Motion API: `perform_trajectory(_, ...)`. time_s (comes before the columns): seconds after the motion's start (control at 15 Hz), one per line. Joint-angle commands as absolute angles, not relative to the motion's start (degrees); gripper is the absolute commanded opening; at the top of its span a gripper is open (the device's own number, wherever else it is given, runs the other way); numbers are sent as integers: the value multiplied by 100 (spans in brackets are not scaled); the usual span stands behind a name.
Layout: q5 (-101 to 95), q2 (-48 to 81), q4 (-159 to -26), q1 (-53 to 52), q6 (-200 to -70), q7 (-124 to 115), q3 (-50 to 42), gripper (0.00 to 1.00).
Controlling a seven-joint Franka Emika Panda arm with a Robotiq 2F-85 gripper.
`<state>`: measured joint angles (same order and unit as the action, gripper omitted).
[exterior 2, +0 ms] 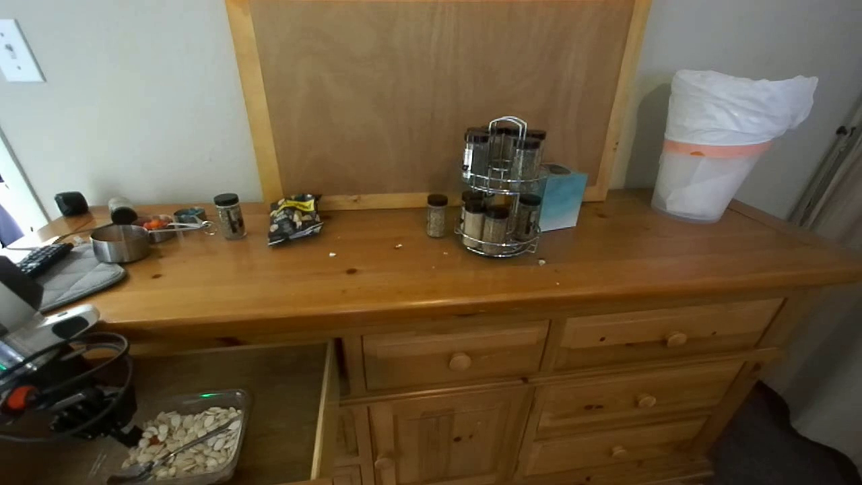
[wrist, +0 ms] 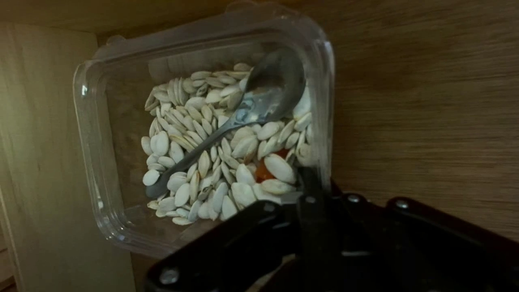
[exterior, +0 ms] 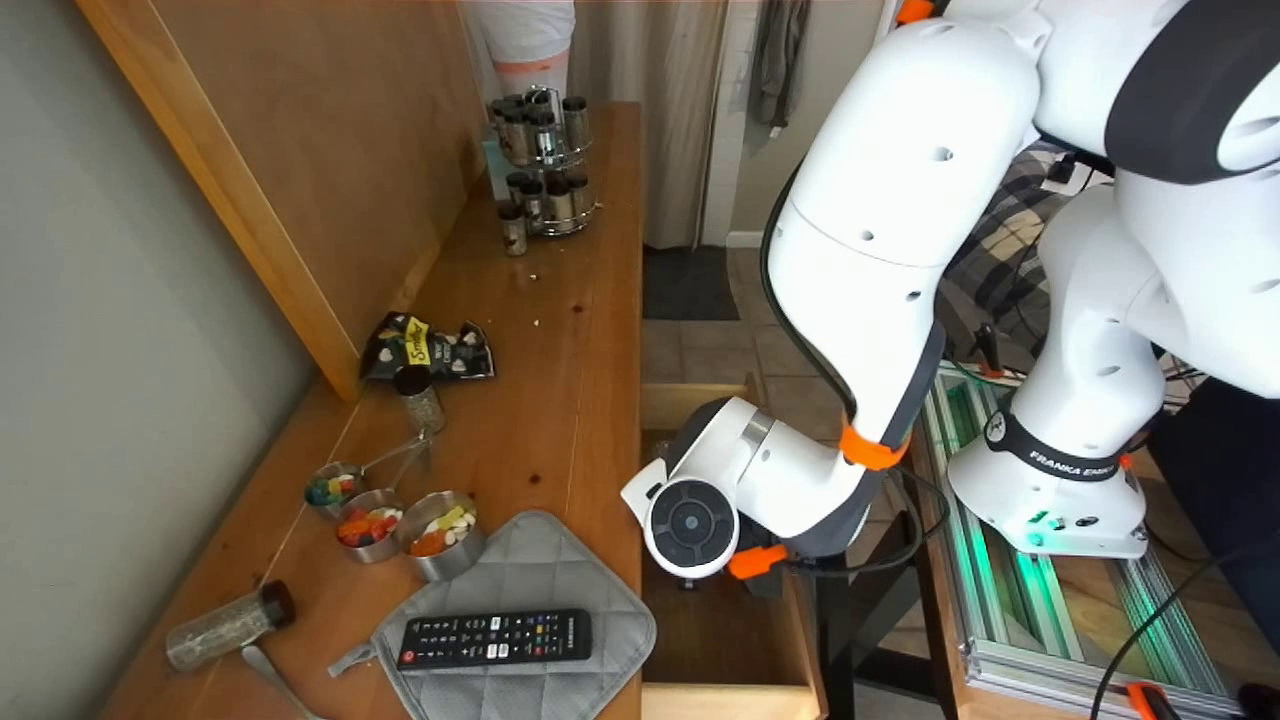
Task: Put the clear container in the open drawer.
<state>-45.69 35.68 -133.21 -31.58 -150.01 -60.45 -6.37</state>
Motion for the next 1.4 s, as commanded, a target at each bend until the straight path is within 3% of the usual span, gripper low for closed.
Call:
perform_trajectory(0.0, -5054, 3942, -13015, -3174, -14972, -6345, -707, 3)
perform_trajectory(0.47, -6851, 3966, -13083, -3140, -15393, -7823, -659, 3)
perform_trajectory(1.33, -7474, 4462, -12939, -3593, -15657, -8652, -996, 3)
